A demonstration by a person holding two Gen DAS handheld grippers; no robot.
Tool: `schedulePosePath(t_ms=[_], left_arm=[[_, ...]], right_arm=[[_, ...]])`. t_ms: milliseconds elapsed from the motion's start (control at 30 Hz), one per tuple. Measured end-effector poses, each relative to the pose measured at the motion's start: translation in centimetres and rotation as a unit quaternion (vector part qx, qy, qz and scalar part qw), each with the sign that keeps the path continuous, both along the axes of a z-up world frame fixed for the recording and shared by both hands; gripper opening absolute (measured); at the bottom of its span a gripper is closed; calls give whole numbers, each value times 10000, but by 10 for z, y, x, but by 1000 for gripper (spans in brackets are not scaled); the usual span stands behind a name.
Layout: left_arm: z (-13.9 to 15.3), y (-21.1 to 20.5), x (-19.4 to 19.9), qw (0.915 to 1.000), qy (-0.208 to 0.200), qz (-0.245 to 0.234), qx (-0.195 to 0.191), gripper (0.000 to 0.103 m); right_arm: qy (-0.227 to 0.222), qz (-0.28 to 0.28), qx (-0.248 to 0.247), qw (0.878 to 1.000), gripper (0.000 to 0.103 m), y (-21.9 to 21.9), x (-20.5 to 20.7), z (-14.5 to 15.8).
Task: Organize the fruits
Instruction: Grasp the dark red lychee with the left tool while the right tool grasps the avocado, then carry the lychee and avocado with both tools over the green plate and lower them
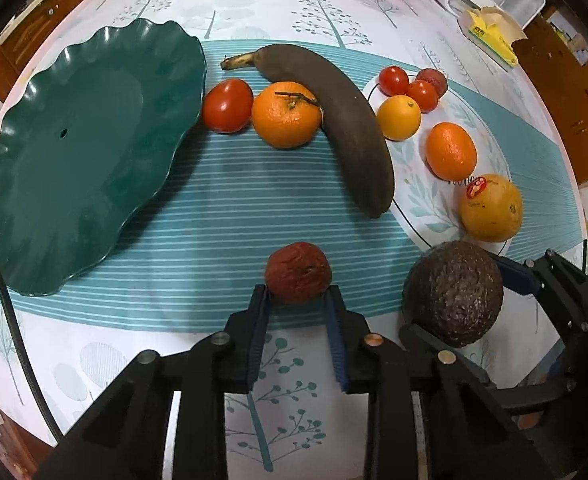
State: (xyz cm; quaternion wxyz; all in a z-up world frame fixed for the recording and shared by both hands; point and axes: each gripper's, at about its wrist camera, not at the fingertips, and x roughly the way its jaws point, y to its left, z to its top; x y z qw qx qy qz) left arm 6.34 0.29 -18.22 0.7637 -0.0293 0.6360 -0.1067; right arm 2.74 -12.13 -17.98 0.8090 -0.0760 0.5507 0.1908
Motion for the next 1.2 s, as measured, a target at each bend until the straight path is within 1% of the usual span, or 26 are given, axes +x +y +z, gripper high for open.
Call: schedulePosePath(t_ms=[133, 233, 300, 367, 433, 467, 567, 600, 633, 667, 767, 833, 900, 1067, 1133, 1200], left_arm=[[-1, 6, 3, 9998, 121, 120, -85, 27], [-1, 9, 6, 9999, 95, 98, -40, 28], [0, 11, 8, 9998, 98, 146, -84, 30], [0, 12, 10, 9995, 151, 178, -207, 37], [-1, 12, 12, 9989, 204, 220, -362, 51], [-1, 11, 14, 9989, 198, 247, -357, 52], [-1, 8, 17, 9993, 79, 266, -265, 52], [0, 7, 17, 9993, 20, 283, -249, 44], [0, 6, 17, 9993, -38, 300, -204, 31], [-1, 5, 19, 9994, -61, 295, -180, 31], [-1, 9, 18, 9987, -105, 381, -307, 30], [0, 11, 16, 9986, -136, 396, -321, 30], [6, 14, 12, 9985, -233, 372, -324, 30], [35, 31, 0, 9970, -588, 391, -315, 29], [47, 41, -4, 9962, -722, 444, -179, 29], [61, 54, -7, 9949, -865, 516, 45, 29]], right_arm=[[4, -46, -16, 10000, 73, -1, -1, 0], [11, -83, -18, 10000, 73, 0, -1, 0], [15, -100, -22, 9999, 73, 0, 0, 1], [21, -102, -17, 9999, 73, 0, 0, 1], [37, -106, -20, 9999, 73, 1, -1, 1], [42, -107, -19, 9999, 73, 0, 0, 1], [45, -123, -25, 9999, 73, 0, 0, 1], [44, -127, -24, 9999, 73, -1, 0, 1], [46, -130, -26, 9999, 73, -1, 0, 1], [47, -129, -25, 9999, 73, -2, 0, 1], [43, -119, -37, 9999, 73, -2, -1, 1], [93, -88, -13, 9999, 73, -1, -2, 2], [104, -78, -24, 9999, 73, -1, -2, 2], [52, 30, -33, 10000, 73, 6, -1, 9], [-21, 122, -18, 9999, 73, 13, -1, 17], [-73, 201, 61, 9998, 73, 20, 1, 28]])
